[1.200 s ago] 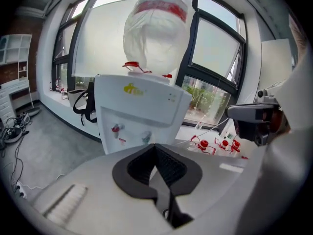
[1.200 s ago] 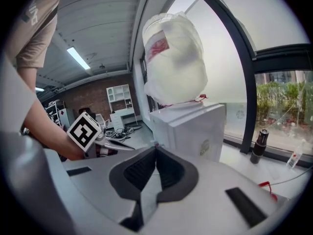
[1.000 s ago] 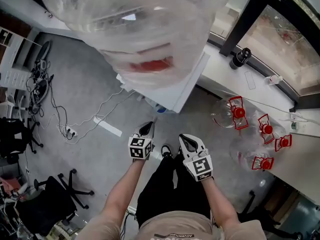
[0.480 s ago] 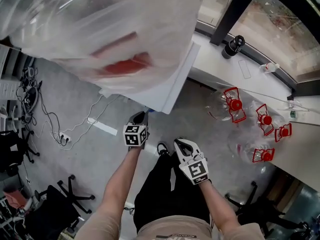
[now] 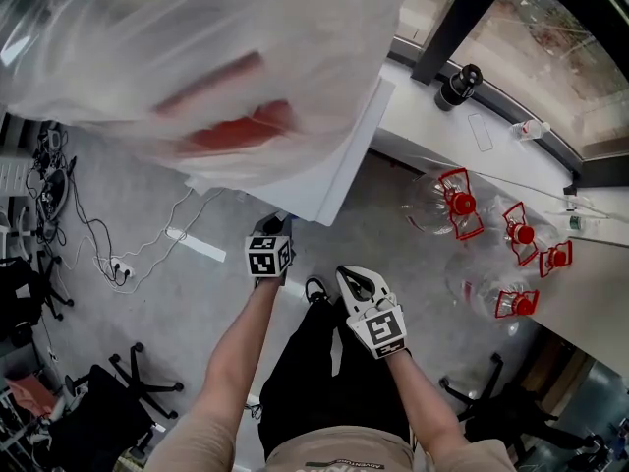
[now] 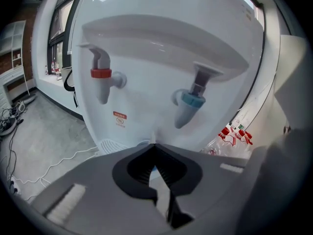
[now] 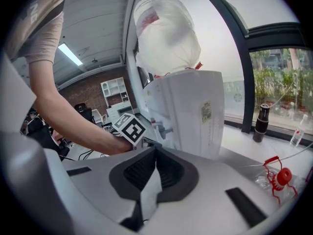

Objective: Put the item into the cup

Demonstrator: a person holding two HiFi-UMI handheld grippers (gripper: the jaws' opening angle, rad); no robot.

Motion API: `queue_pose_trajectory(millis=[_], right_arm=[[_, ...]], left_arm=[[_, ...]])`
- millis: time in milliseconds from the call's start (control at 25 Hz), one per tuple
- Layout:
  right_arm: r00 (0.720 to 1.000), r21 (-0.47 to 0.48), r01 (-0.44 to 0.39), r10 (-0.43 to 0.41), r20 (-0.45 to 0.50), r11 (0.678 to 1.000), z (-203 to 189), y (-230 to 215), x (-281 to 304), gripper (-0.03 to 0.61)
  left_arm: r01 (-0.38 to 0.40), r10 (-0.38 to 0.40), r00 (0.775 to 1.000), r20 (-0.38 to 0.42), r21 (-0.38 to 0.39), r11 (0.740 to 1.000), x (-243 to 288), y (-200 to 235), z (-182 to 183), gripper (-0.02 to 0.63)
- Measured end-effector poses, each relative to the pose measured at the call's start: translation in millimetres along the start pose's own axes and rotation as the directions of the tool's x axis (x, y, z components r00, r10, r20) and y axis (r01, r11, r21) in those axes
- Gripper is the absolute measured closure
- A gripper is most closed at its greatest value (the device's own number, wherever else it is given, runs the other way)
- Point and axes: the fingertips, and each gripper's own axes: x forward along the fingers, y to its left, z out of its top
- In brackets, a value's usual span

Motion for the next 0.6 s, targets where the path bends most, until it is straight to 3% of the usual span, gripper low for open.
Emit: queue_pose_trajectory(millis=[360, 600], right_arm=[[1.000, -0.003, -0.003, 0.003, -0.016, 1.000, -10, -1, 4, 0.567], [0.999, -0.003, 0.000, 0.000, -0.032, 1.000, -18, -4, 0, 0.566]], left_arm=[[0.010, -0.010, 1.000, -0.022, -0.011, 1.000, 13, 6, -13, 0.605], [0.028, -0.028, 1.000, -0.010, 0.046, 0.999, 18, 1, -12, 0.604]])
